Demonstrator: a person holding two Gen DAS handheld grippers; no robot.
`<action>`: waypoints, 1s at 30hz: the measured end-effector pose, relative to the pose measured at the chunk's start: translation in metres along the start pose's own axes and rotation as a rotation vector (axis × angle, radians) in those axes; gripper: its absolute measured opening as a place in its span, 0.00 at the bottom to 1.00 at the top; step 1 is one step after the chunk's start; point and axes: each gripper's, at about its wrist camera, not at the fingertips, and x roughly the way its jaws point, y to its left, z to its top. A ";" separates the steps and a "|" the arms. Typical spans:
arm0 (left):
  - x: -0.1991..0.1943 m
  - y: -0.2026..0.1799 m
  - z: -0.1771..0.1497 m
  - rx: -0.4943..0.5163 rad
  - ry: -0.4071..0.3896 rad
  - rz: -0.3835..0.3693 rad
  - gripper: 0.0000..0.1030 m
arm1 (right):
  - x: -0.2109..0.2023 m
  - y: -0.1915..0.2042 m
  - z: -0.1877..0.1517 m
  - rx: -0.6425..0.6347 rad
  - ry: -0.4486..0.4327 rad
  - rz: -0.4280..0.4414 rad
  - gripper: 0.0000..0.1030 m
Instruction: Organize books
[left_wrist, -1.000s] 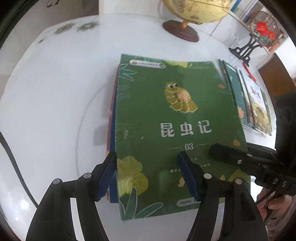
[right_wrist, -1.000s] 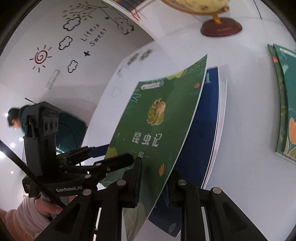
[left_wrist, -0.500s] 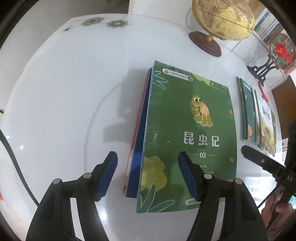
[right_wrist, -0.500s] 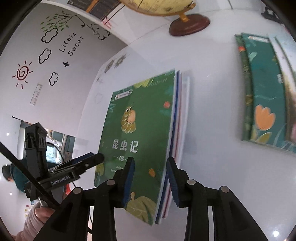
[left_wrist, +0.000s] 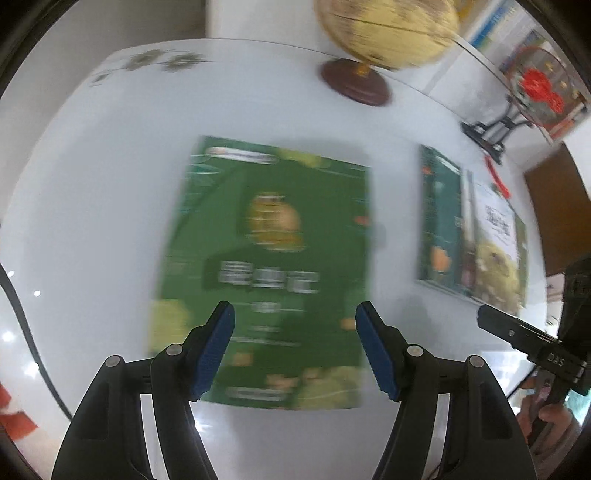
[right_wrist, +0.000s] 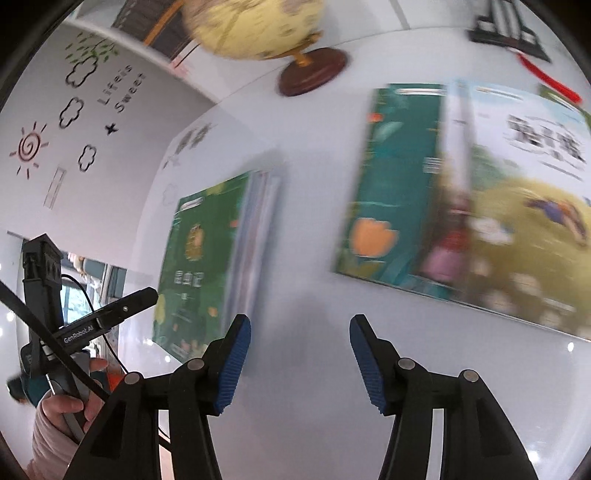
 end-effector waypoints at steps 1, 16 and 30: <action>0.003 -0.012 0.001 0.008 0.007 -0.015 0.64 | -0.008 -0.010 -0.001 0.012 -0.006 -0.006 0.53; 0.076 -0.184 0.028 0.219 0.024 -0.194 0.64 | -0.117 -0.157 -0.002 0.024 -0.207 -0.071 0.53; 0.120 -0.231 0.046 0.233 0.093 -0.341 0.65 | -0.092 -0.213 0.027 -0.004 -0.197 -0.019 0.55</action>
